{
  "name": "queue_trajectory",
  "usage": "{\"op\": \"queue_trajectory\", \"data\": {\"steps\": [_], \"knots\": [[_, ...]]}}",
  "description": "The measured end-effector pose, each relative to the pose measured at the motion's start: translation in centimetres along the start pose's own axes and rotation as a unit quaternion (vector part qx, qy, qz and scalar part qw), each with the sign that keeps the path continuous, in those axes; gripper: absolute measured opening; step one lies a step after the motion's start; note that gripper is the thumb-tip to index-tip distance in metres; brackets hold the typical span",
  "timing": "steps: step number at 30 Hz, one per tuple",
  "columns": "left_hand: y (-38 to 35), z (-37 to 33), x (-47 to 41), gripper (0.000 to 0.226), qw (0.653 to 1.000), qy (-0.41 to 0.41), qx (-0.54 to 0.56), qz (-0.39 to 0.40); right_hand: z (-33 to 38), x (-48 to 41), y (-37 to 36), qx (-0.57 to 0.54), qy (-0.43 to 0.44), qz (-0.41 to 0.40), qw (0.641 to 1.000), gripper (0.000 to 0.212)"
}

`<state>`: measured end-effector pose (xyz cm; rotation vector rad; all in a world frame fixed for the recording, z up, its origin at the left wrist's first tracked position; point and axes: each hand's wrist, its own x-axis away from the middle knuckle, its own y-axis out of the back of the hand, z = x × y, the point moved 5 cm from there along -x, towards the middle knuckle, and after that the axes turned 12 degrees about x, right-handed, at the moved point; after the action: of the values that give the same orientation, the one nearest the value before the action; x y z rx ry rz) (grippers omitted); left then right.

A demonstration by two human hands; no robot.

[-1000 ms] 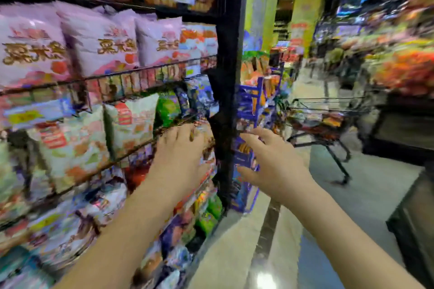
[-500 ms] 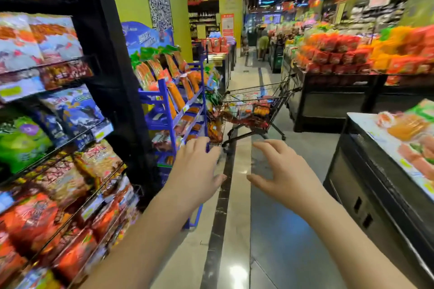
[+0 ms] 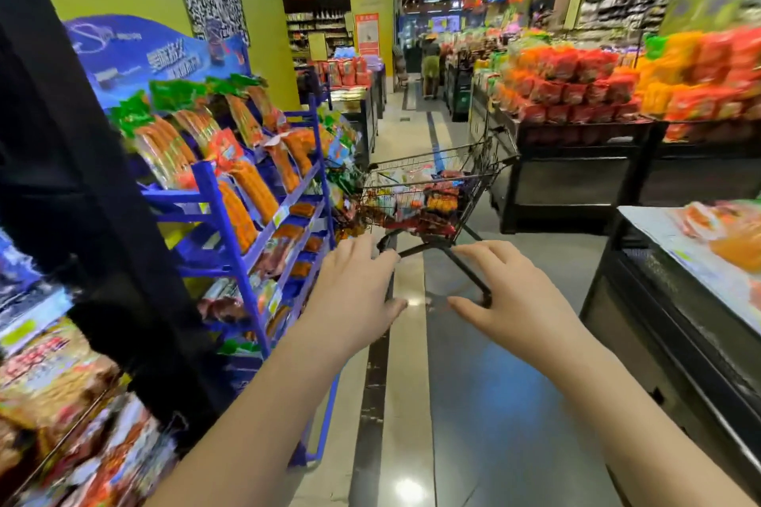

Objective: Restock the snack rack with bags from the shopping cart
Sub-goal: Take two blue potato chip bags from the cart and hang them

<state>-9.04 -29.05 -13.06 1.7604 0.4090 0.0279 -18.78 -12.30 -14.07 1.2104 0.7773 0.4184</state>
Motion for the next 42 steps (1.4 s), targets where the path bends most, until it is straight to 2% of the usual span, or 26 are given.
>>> {"op": "queue_trajectory", "data": {"steps": [7,12,22,33,42], "knots": [[-2.2,8.7,-14.1,0.055,0.999,-0.015,0.021,0.027,-0.3,-14.8,-5.4,0.002,-0.042,0.031,0.999,0.070],[-2.2,12.0,-23.4,0.054,0.999,-0.024,0.020,0.029,-1.9,-23.0,-7.7,0.015,-0.053,0.036,0.998,0.067],[-7.3,14.9,-39.9,0.060,0.998,-0.023,0.010,0.061,-9.6,-37.1,-14.5,-0.007,-0.074,0.068,0.995,0.070],[-14.6,13.9,-62.0,0.060,0.995,-0.001,-0.004,0.102,-23.6,-54.9,-20.4,-0.037,-0.064,0.076,0.994,0.068],[-19.5,15.2,-73.2,0.062,0.989,-0.011,0.020,0.148,-30.7,-64.2,-25.1,-0.044,-0.075,0.105,0.991,0.070]]}}
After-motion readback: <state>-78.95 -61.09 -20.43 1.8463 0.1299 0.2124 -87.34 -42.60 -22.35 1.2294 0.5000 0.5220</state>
